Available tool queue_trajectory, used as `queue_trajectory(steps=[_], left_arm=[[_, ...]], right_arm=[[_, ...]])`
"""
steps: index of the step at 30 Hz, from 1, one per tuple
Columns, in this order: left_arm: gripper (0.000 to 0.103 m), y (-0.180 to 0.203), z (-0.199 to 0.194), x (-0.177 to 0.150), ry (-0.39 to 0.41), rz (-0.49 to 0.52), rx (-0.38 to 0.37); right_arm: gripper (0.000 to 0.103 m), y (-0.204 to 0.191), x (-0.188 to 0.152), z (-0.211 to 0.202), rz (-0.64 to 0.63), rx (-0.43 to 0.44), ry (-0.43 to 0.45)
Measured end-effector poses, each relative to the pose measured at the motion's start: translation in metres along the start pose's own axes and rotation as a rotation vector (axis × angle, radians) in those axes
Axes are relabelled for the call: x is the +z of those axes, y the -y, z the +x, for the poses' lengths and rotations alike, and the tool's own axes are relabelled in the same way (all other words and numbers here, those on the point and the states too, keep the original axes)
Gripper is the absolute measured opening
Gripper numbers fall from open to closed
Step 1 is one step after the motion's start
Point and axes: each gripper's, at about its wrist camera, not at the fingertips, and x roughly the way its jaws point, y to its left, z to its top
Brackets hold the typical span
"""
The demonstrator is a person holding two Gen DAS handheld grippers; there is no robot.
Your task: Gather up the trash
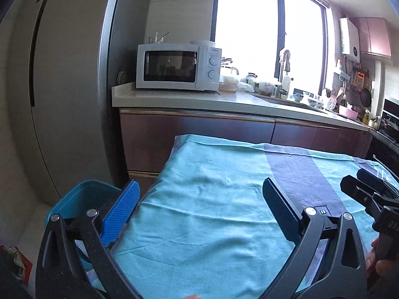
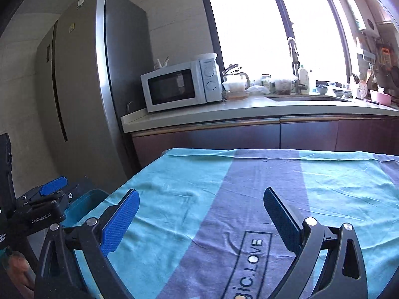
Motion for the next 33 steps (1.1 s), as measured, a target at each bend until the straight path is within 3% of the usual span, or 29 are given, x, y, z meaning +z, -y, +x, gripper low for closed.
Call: queue_trajectory(steps=[8, 33], left_arm=[[0.097, 0.024, -0.006, 0.002, 0.047, 0.020, -0.035], [0.097, 0.036, -0.019, -0.002, 0.121, 0.040, -0.012]], right_arm=[[0.096, 0.016, -0.004, -0.022, 0.019, -0.071, 0.057], [0.096, 0.025, -0.007, -0.047, 0.023, -0.174, 0.138]])
